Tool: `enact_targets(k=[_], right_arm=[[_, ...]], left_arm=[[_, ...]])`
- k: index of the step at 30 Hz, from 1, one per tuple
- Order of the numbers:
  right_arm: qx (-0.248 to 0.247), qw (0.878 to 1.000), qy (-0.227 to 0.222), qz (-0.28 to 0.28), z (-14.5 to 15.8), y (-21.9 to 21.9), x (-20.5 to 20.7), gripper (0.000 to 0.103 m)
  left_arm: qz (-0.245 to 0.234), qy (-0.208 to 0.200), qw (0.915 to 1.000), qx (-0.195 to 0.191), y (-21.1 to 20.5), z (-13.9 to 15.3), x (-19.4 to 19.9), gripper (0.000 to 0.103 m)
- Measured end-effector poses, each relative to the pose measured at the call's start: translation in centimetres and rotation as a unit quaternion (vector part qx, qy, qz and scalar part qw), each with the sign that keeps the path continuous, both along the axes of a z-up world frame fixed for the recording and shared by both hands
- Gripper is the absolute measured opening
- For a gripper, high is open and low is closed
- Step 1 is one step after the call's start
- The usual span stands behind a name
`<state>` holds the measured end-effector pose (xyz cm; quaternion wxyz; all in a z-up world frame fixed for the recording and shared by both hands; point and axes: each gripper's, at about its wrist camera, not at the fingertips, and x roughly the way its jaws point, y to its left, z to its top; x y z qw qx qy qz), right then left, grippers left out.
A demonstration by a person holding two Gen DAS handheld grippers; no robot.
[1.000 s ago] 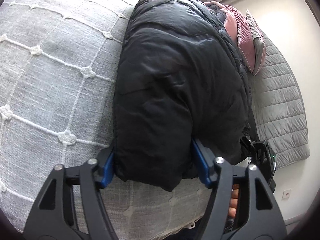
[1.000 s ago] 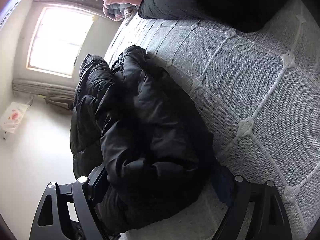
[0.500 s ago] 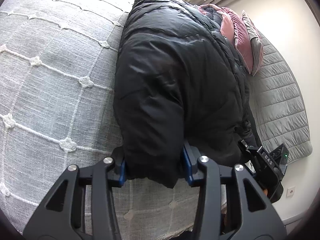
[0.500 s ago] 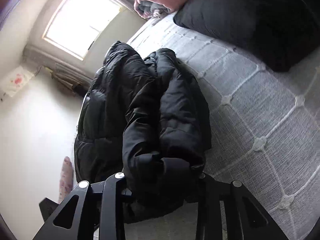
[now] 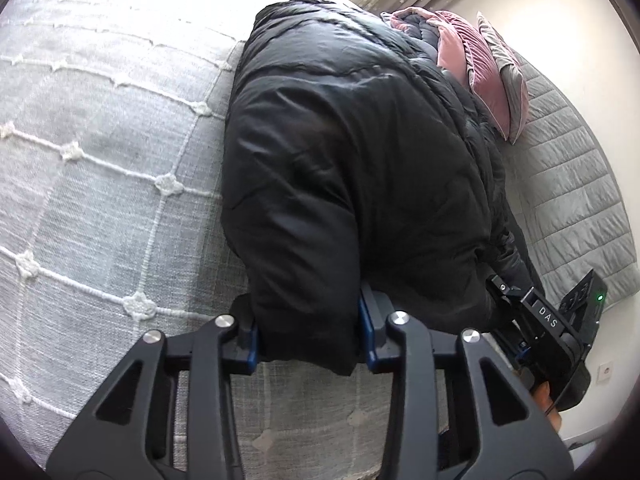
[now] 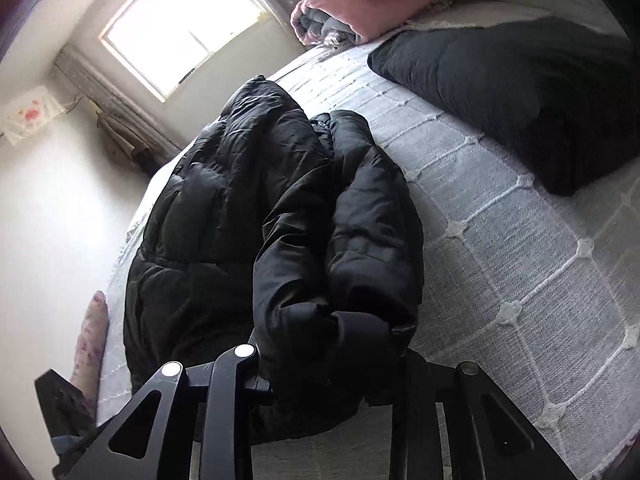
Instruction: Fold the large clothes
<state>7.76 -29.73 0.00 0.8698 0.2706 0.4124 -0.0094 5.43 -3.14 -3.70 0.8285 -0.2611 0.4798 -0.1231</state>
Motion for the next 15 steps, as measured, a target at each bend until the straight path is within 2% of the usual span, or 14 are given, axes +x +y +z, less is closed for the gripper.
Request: enact_targets(k=[7,12,15], right_arm=[[-0.088,0.996,-0.023,0.02,1.5,2.7,-0.6,0.024],[-0.185,0.981,-0.051,0.033,2.9,5.5,-1.8,0.022],[-0.204,0.976,-0.063,0.037,3.5,6.4,-2.5,0.021]], left_arm=[[-0.007,-0.028,0.9983,0.052,-1.0,1.3,0.0,0.031],[-0.006,-0.055,0.9941,0.094,-1.4,2.4,-0.2,0.027],[-0.004,-0.068,0.991,0.115,-1.2,2.8,-0.4,0.025]])
